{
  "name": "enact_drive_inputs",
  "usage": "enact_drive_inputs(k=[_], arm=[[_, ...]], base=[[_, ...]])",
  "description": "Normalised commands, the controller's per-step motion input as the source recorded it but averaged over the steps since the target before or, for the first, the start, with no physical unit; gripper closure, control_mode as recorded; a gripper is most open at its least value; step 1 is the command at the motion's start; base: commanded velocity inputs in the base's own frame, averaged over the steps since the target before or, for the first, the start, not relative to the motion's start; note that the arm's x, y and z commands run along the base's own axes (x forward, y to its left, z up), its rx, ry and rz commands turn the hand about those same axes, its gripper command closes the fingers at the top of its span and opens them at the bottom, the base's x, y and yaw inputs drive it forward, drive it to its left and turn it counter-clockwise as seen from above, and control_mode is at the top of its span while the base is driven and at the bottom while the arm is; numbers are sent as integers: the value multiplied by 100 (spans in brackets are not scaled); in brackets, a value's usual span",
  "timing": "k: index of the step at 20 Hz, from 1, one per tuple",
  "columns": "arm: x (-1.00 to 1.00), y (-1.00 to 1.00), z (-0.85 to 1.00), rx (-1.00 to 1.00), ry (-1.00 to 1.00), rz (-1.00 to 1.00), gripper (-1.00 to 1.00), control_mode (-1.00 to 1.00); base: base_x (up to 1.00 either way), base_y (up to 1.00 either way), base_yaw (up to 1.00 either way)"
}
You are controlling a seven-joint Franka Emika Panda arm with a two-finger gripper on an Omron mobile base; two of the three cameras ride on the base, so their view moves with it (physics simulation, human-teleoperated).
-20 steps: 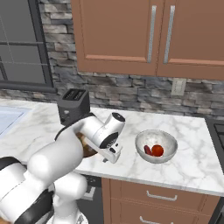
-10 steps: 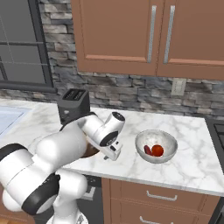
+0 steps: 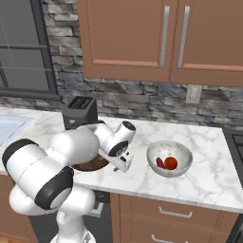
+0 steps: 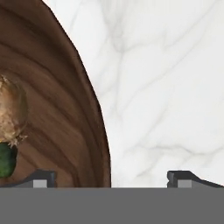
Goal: Place the bowl containing the onion and broccoli in the microwave. Close the microwave door and press the start button to microwave the meal.
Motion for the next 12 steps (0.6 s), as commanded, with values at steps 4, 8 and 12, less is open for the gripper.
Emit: enact_drive_inputs(k=[4, 8, 12], arm=[[9, 0, -26, 0, 0, 0, -100, -100], [8, 4, -20, 0, 0, 0, 100, -100], [1, 1, -1, 0, 0, 0, 100, -100]], base=[[0, 0, 0], [0, 0, 0], [0, 0, 0]])
